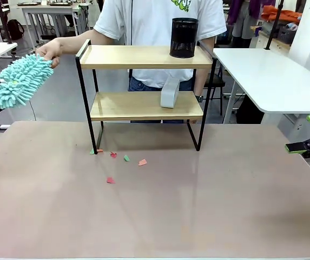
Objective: Clean the shelf.
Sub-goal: Hand the Duster back to the human.
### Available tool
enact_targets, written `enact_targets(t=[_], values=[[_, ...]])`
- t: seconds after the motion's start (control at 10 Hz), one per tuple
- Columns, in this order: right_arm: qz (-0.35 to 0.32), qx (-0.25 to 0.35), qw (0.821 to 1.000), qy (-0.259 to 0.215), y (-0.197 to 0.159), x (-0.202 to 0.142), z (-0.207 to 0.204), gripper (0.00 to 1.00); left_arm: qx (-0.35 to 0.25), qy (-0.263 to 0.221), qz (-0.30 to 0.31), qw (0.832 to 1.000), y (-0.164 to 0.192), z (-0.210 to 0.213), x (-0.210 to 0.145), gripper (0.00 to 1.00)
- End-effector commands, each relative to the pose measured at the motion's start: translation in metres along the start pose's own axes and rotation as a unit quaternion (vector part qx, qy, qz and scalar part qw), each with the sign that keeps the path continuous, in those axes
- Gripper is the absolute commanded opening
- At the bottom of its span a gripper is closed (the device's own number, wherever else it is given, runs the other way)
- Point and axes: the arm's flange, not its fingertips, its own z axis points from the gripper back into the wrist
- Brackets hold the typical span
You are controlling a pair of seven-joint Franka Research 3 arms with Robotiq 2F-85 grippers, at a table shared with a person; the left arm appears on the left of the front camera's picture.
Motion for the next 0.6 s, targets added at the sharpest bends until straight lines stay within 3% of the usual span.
enact_targets(t=[0.0, 0.1, 0.2, 0.3, 0.5], values=[[0.009, 0.000, 1.000, 0.004, 0.001, -0.002, 0.001, 1.00, -0.001, 0.010, -0.008, 1.000, -0.004, 0.002, 0.001, 0.94], [0.009, 0.000, 1.000, 0.004, 0.001, -0.002, 0.001, 1.00, -0.001, 0.013, -0.010, 1.000, -0.006, 0.003, 0.000, 1.00], [0.009, 0.000, 1.000, 0.004, 0.001, -0.002, 0.001, 1.00, -0.004, 0.015, -0.011, 1.000, -0.008, 0.005, 0.000, 0.87], [0.009, 0.000, 1.000, 0.004, 0.001, -0.002, 0.001, 1.00, -0.011, 0.025, -0.013, 1.000, -0.011, 0.008, -0.001, 1.00], [0.009, 0.000, 1.000, 0.004, 0.001, -0.002, 0.001, 1.00, -0.026, 0.060, -0.029, 0.997, -0.022, 0.017, -0.013, 1.00]])
